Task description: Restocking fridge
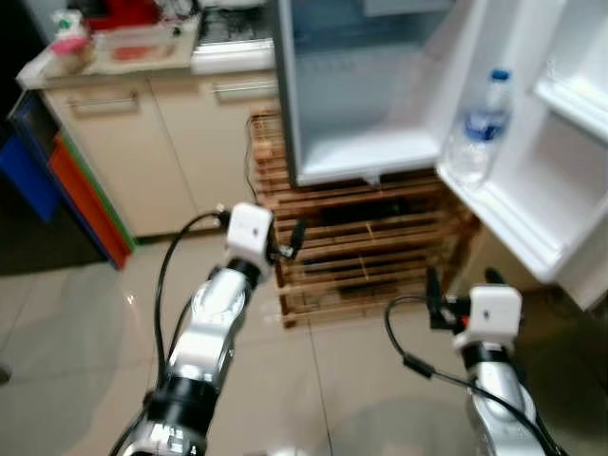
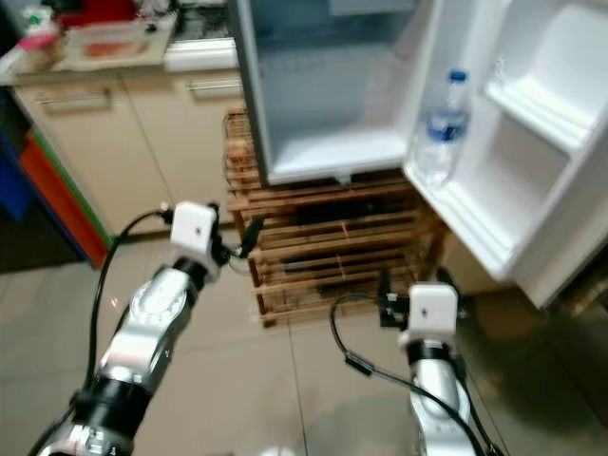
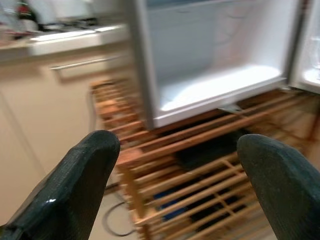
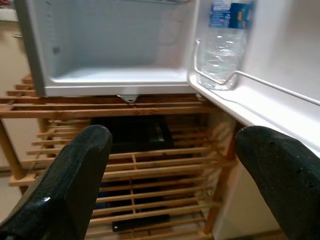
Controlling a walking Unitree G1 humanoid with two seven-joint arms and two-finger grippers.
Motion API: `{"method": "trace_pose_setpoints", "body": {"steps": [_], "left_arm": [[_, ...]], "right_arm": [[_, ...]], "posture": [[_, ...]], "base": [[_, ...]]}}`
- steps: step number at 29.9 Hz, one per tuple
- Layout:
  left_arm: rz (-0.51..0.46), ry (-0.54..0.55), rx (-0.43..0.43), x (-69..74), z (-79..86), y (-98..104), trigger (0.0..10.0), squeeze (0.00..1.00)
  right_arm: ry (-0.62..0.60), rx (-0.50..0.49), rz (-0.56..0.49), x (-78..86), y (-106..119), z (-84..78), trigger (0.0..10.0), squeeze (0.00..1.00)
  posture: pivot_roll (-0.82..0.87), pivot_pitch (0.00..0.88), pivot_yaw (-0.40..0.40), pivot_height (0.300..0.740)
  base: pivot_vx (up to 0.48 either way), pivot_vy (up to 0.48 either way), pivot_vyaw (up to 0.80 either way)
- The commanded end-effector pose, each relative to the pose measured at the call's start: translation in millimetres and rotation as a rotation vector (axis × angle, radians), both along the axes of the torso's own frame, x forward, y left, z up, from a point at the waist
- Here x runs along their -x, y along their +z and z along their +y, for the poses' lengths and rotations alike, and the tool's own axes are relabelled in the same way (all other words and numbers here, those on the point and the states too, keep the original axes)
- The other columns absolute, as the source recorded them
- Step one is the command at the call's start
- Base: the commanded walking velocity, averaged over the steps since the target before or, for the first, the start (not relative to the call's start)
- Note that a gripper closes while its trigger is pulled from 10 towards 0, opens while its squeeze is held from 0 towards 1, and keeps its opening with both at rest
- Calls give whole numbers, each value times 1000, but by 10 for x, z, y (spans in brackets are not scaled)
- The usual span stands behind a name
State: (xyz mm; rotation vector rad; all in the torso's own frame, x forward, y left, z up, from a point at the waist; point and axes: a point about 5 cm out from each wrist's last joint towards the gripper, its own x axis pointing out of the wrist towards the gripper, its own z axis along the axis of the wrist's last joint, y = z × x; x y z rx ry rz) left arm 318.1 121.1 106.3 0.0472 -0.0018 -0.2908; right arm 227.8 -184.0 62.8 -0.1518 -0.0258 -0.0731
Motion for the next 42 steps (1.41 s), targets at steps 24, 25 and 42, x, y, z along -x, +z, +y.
{"method": "trace_pose_setpoints", "body": {"steps": [24, 25, 42], "left_arm": [[527, -200, -220, 59, -68, -794, 10000, 0], [560, -217, -231, 87, -68, -843, 10000, 0], [615, -272, -239, 156, -102, -946, 10000, 0]], "right_arm": [[-669, 370, 447, 706, -716, -1376, 10000, 0], [-723, 396, 382, 657, -581, -1496, 10000, 0], [-575, 362, -189, -70, 543, -1242, 10000, 0]], "posture": [[-123, 0, 87, 723], [-123, 0, 88, 723], [-128, 2, 85, 723]], "base": [[0, 0, 0], [0, 0, 0], [0, 0, 0]]}}
